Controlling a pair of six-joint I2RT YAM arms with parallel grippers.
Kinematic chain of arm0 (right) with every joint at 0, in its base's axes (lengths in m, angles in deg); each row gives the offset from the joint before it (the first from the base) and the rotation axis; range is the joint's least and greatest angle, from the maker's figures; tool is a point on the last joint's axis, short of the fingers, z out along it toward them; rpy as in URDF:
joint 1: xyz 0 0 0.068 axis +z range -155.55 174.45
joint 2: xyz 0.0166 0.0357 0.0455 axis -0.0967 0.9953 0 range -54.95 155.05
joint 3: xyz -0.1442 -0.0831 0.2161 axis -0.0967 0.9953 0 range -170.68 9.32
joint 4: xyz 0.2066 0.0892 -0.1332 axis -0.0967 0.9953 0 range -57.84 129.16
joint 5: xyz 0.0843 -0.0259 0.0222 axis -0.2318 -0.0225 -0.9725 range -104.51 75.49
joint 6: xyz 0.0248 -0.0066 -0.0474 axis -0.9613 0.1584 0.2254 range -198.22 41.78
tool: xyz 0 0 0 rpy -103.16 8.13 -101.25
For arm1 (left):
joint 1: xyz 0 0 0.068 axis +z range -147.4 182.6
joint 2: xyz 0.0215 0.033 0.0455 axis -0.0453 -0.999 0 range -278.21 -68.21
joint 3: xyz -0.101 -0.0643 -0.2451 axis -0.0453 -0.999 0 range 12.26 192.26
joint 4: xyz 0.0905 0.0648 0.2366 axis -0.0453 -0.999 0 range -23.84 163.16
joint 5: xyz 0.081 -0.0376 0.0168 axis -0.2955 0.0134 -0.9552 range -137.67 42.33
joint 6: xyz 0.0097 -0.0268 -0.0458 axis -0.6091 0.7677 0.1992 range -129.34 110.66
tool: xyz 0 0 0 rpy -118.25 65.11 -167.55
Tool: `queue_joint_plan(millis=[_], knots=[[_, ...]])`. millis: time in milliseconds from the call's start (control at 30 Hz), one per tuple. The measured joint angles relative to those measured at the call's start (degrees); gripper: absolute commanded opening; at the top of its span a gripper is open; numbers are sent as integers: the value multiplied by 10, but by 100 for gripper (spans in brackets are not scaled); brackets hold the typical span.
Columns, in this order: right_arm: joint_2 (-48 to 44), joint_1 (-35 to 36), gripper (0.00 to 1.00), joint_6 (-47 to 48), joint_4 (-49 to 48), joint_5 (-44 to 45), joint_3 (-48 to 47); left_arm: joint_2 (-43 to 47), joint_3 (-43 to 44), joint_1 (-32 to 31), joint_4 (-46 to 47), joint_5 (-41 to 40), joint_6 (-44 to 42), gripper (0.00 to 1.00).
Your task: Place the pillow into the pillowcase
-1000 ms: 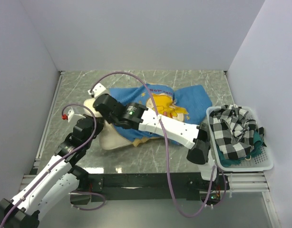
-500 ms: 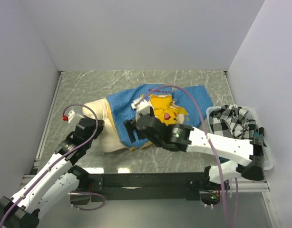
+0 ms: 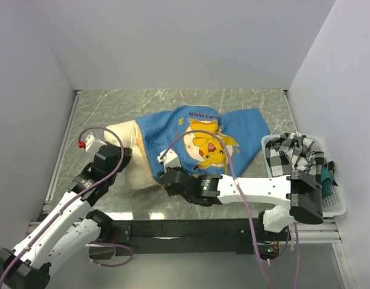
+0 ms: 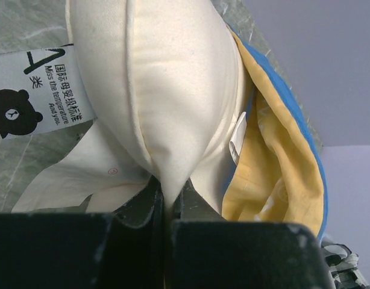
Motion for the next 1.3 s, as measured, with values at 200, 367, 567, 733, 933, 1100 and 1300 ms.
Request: queue_joint_plan(millis=[200, 367, 567, 733, 933, 1100, 1300], knots=[[17, -31, 6, 47, 43, -12, -149, -24, 43, 0, -6, 3, -31, 1], [17, -38, 66, 83, 81, -47, -287, -89, 146, 1, -11, 12, -80, 1], [22, -63, 85, 102, 124, -85, -413, -136, 237, 0, -6, 46, -127, 1], [63, -136, 88, 74, 150, -136, -490, -151, 257, 0, -6, 64, -144, 1], [150, -188, 90, 21, 167, -191, -501, -155, 257, 0, -5, 77, -145, 1], [203, -213, 23, -15, 172, -230, -502, -160, 256, 4, -8, 81, -155, 1], [184, -219, 0, -36, 175, -236, -492, -172, 251, 6, -1, 96, -155, 24]])
